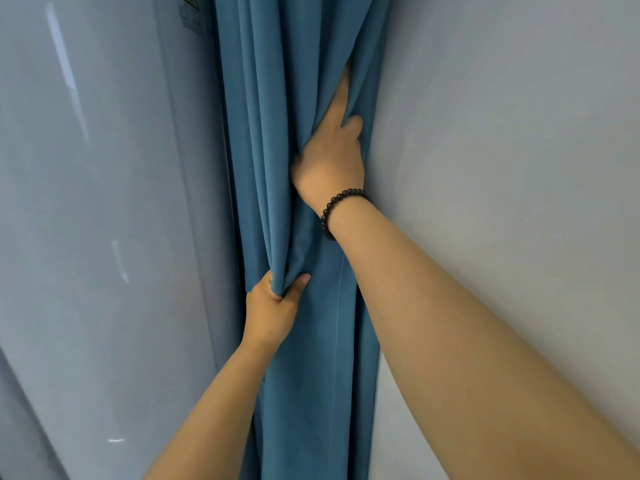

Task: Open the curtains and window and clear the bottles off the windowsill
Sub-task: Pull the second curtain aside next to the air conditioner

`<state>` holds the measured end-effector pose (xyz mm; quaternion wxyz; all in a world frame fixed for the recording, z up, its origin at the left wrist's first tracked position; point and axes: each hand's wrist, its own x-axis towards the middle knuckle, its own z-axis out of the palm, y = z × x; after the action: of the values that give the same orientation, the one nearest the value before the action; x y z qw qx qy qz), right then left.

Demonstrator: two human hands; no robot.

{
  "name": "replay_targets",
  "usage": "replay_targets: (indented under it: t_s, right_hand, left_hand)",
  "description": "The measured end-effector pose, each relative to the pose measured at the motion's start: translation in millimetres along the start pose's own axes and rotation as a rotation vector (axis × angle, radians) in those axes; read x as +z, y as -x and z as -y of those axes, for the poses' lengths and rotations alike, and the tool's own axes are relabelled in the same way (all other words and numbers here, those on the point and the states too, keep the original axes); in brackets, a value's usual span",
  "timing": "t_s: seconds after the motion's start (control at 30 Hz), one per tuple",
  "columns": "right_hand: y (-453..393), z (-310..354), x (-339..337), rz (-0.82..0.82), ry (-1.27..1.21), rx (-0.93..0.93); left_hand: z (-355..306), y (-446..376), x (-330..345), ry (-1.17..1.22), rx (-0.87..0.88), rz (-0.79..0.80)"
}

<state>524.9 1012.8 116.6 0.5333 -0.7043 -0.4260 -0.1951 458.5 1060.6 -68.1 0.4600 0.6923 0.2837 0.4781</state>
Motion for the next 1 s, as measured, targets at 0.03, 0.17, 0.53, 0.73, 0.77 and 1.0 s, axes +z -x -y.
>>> replay_targets:
  t_s: [0.03,0.17,0.53,0.73,0.77,1.0]
  right_hand:
    - [-2.9,0.6,3.2,0.005,0.007,0.002]
    - [-13.2,0.5,20.0,0.037,0.043,0.015]
    - [-52.4,-1.9,77.3,0.025,0.211,0.024]
    - [-65.4,-11.3,105.8,0.103,0.272,0.025]
    - [-66.0,-13.7,110.5,0.099,0.274,0.017]
    - [-73.1,-18.6,131.2,0.025,0.324,-0.031]
  left_hand:
    - [1.6,-4.7,-0.2,0.005,0.000,-0.002]
    - [13.5,-24.8,0.4,0.015,0.000,-0.003]
    - [41.8,-76.9,8.5,0.017,-0.015,-0.082]
    - [63.3,-104.8,14.6,0.057,-0.045,-0.051]
    - [66.4,-107.5,14.4,0.064,-0.039,-0.054]
    - [76.0,-125.7,12.4,0.071,-0.006,-0.075]
